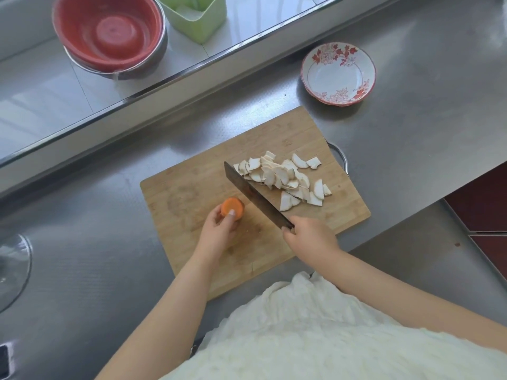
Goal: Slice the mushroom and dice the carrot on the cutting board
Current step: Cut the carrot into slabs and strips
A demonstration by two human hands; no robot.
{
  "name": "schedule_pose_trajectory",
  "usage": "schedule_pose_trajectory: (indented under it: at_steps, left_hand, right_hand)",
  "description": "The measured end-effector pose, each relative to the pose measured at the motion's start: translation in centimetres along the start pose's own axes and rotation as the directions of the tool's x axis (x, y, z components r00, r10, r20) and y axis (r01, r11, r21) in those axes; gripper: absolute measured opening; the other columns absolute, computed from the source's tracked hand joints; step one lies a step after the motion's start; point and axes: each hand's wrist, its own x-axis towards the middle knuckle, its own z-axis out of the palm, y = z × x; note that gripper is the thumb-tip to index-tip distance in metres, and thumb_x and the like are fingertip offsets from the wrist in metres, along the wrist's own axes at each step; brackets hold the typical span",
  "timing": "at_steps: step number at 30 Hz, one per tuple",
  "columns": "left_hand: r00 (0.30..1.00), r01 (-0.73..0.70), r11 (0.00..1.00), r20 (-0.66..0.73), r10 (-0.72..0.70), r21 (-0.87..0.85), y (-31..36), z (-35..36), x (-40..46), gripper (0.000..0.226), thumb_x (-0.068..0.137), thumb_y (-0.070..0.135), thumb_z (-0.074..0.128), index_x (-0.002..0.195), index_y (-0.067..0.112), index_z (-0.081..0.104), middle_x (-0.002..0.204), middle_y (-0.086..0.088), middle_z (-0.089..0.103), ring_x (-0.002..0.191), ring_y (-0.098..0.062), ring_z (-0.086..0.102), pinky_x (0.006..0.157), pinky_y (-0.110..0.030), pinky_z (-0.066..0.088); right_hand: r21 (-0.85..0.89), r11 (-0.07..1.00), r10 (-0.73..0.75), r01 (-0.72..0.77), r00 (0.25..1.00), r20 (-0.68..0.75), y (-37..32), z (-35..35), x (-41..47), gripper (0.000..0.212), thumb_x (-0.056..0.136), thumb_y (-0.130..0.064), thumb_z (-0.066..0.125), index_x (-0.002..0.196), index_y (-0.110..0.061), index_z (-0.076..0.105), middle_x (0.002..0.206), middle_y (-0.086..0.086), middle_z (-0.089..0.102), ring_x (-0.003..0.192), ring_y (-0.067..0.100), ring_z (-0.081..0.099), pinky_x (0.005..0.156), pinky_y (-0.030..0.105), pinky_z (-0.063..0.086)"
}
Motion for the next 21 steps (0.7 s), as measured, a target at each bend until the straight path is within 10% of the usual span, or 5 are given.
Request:
schedule_pose_trajectory:
  at_steps: [9, 21]
  left_hand:
    - [0.998, 0.06, 0.967, -0.002, -0.061, 0.247, -3.0, 2.0, -1.3, 0.098, 0.079, 0.029, 0.078, 0.153, 0.02, 0.015, 0.153, 0.002, 0.024, 0.133, -0.02, 0.037, 0.106, -0.033, 0.037]
    - [0.976, 0.205, 0.965, -0.038, -0.214, -0.163, -3.7, 1.8, 0.1, 0.04, 0.088, 0.019, 0.07, 0.12, 0.006, 0.05, 0.105, -0.012, 0.067, 0.092, -0.023, 0.067, 0.076, -0.029, 0.056]
  right_hand:
    - [-0.037, 0.999, 0.006, -0.002, 0.993, 0.122, 0.4, 1.1, -0.1, 0.02, 0.095, -0.03, 0.043, 0.08, -0.021, 0.053, 0.062, -0.005, 0.052, 0.066, 0.018, 0.054, 0.05, 0.027, 0.035]
    - [-0.083, 0.995, -0.048, 0.059, 0.99, 0.129, -0.1, 1.4, 0.2, 0.013, 0.097, -0.024, 0.04, 0.088, -0.021, 0.049, 0.064, -0.006, 0.048, 0.069, 0.019, 0.052, 0.05, 0.026, 0.034]
